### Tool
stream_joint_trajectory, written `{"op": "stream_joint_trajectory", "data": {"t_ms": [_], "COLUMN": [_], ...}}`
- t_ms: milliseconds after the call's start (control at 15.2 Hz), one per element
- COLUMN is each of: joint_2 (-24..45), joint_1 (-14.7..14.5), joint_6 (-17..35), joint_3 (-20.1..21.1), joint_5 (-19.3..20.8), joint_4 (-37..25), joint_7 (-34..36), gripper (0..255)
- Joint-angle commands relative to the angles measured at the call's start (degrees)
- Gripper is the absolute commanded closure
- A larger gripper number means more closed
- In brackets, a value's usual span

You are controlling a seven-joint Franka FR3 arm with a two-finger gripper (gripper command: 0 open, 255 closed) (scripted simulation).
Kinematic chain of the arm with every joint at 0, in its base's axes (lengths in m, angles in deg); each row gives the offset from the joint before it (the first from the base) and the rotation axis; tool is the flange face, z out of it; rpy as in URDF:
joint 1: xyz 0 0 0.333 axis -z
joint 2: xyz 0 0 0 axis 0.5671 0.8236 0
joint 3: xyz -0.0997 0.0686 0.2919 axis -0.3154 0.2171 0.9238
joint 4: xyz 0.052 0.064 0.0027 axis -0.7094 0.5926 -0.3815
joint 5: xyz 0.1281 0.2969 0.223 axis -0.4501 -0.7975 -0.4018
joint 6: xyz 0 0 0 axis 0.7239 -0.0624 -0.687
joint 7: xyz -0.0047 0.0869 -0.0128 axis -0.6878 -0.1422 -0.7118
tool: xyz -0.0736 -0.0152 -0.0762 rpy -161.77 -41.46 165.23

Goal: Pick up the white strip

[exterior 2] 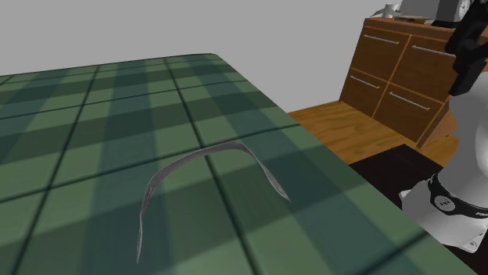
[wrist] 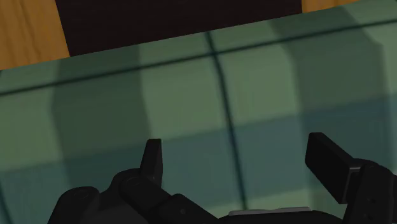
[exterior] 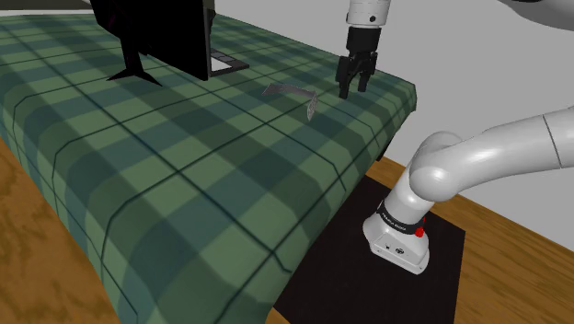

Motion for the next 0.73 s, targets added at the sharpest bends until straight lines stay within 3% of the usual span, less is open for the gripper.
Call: {"op": "stream_joint_trajectory", "data": {"t_ms": [0, 660], "joint_2": [0.0, 21.1], "joint_1": [0.0, 4.7], "joint_6": [0.0, 8.8], "joint_3": [0.0, 0.2], "joint_5": [0.0, 9.4], "joint_4": [0.0, -9.1], "joint_7": [0.0, 4.8], "gripper": [0, 0]}}
